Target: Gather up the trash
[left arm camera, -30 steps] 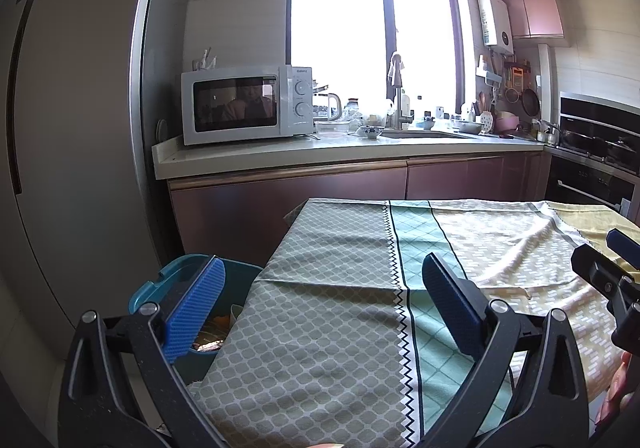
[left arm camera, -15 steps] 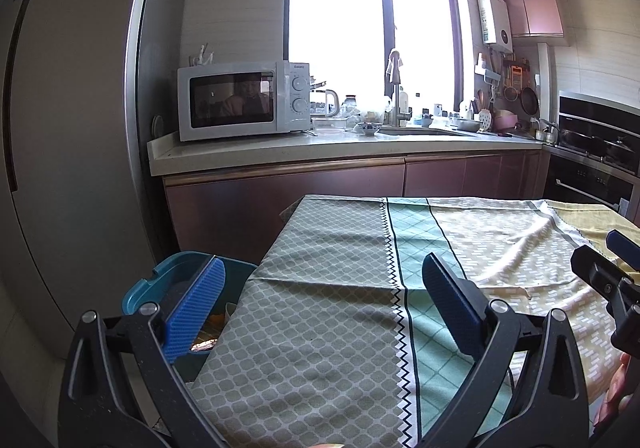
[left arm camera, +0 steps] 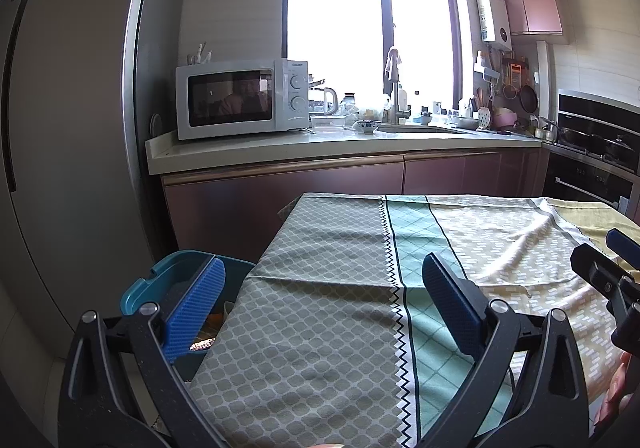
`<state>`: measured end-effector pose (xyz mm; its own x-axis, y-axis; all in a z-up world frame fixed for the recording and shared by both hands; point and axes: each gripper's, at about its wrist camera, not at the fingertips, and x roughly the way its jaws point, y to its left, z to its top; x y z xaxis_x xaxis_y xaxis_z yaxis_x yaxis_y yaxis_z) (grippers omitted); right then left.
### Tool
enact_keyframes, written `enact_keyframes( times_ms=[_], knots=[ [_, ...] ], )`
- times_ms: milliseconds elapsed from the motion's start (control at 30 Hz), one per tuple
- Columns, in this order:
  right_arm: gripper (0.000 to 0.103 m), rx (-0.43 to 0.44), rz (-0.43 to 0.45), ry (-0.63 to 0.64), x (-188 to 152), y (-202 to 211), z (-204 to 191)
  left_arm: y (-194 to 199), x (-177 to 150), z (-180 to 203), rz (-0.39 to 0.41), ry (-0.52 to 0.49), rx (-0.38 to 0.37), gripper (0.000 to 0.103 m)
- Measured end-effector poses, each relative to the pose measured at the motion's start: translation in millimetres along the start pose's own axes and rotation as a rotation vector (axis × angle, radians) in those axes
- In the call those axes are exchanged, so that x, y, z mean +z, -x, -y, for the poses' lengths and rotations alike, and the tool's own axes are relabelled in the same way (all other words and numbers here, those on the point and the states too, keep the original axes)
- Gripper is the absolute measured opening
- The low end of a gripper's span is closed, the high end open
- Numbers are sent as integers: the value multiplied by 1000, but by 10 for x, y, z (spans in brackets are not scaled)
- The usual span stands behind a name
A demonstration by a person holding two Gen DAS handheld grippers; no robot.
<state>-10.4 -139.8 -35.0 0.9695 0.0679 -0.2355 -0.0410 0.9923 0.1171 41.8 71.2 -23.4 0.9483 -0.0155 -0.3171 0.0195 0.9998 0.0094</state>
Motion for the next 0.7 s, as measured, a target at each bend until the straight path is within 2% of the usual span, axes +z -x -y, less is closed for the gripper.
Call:
enact_keyframes(
  times_ms=[333, 433, 533, 700],
  knots=[
    [96, 2, -4, -4, -16, -5, 23, -25, 6, 27, -7, -12, -4, 97],
    [96, -2, -7, 1, -15, -22, 36, -70, 20, 50, -31, -13, -21, 97],
    [96, -2, -33, -10, 22, -83, 142, -234, 82, 75, -104, -21, -55, 97],
    [96, -117, -158, 13, 132, -366, 557, -724, 222, 228, -244, -41, -101, 97]
  ],
)
